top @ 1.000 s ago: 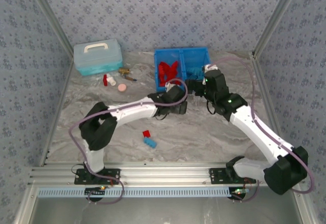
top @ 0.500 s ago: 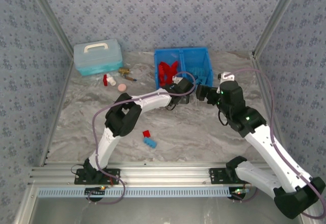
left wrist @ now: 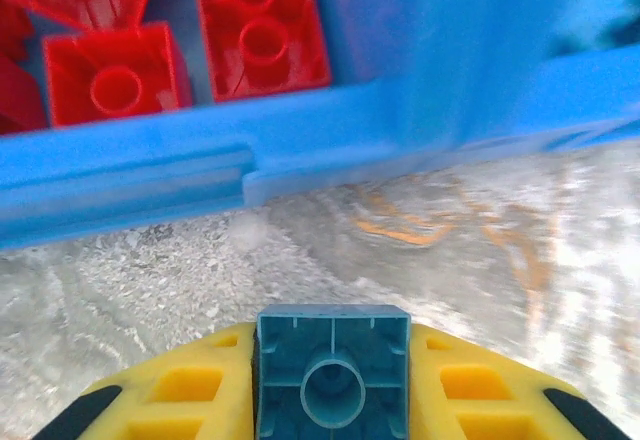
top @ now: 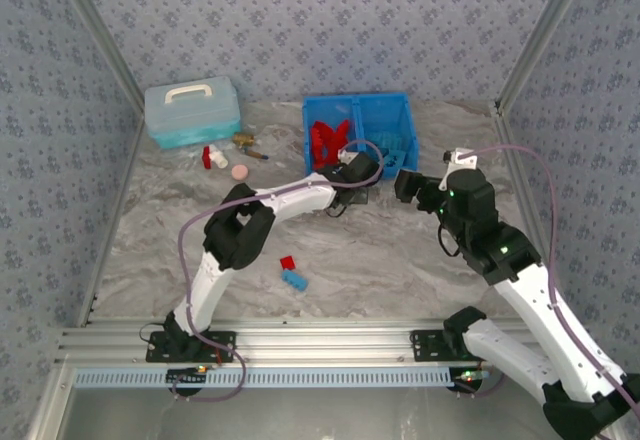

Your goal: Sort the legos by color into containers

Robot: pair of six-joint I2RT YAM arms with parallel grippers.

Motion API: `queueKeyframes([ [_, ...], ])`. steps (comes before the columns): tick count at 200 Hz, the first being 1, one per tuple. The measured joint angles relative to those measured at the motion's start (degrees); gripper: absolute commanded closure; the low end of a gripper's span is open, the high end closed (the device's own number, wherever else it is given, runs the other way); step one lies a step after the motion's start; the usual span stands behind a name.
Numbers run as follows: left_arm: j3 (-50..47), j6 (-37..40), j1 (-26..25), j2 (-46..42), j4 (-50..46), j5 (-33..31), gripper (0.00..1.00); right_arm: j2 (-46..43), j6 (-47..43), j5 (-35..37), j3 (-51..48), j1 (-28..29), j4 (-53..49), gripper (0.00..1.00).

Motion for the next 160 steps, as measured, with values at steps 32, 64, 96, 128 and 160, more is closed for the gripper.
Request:
queueKeyframes([
  [32, 10.14, 3.23, -0.92, -2.29, -1.73, -0.9, 0.72, -4.28, 1.6, 0.44, -0.85, 0.0, -1.46, 0.0],
  [64, 30.84, 8.13, -0.52, 3.08, -1.62, -2.99, 0.71, -6.69, 3.02, 1.05, -2.03, 0.0, -3.85, 0.0],
  [96, 49.59, 12.59, 1.46, 14.53, -1.22, -3.91, 0.67, -8.15, 3.45, 1.44, -2.03, 0.0, -6.45, 0.0],
  [128, 51.54, 16.9, 3.34, 22.23, 0.31, -3.78, 0.58, -9.57, 3.89, 1.55, -2.03, 0.0, -7.89, 0.0],
  [160, 51.54, 19.08, 3.72, 26.27, -0.13, -2.99, 0.45, -9.73, 4.66, 1.53, -2.29, 0.0, -8.52, 0.0],
])
